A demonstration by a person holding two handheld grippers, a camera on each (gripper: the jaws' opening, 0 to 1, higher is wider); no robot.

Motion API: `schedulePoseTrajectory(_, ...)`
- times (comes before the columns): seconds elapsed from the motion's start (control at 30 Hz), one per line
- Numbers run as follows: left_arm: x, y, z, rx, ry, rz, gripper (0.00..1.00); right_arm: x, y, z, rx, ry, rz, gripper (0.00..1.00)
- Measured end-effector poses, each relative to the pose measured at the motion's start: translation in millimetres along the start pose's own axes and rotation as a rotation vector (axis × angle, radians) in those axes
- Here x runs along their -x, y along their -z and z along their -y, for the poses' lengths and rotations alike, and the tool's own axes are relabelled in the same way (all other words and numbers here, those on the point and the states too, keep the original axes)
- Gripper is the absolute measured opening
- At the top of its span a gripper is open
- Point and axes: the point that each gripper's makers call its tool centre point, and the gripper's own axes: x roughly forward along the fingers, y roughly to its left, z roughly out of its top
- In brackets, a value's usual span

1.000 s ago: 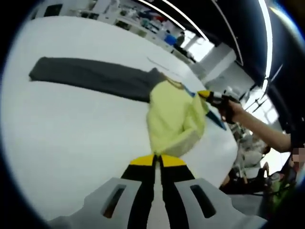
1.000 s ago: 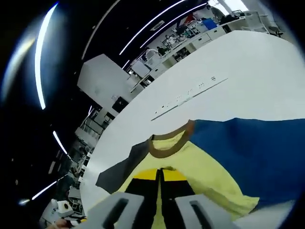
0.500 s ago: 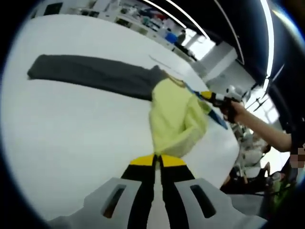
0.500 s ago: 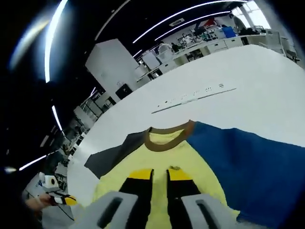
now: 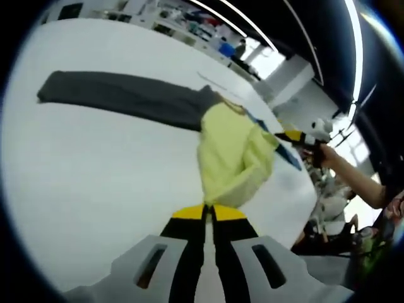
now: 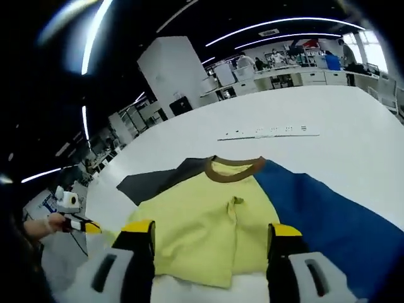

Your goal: Fold the garment on the visible template until the final outline fits inside the template.

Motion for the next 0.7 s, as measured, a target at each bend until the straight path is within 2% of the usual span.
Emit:
schedulePoseTrajectory(0.1,0.0,-0.4,-0.1,-0.001,0.0,0.001,0.0,5.9,3.5,-1.7,0.023,-0.005,-0.01,0.8)
schedulePoseTrajectory(0.23,0.0,0.1,-0.5,0.002,0.001,0.001,0.0,10.3,13.3,-4.3,0.008,-0.024,-0.031,0.78)
schedulePoseTrajectory(0.47,0.7,1.3,-3.3,0.006,-0.001,0.002,0.0,14.1,34.6,-1.2,-0.057,-0.034,-0.061,0.57)
schedulePoseTrajectory(0.6,0.8,1.7,-4.8,0.008,-0.002,0.001,0.0,13.0,51.2,3.2,-0.095,-0.029,-0.087,0.52)
schedulePoseTrajectory(0.7,0.7,1.7,-5.1,0.01,-0.003,0.001,0.0,12.7,57.6,5.5,-0.145,-0.025,-0.085,0.44)
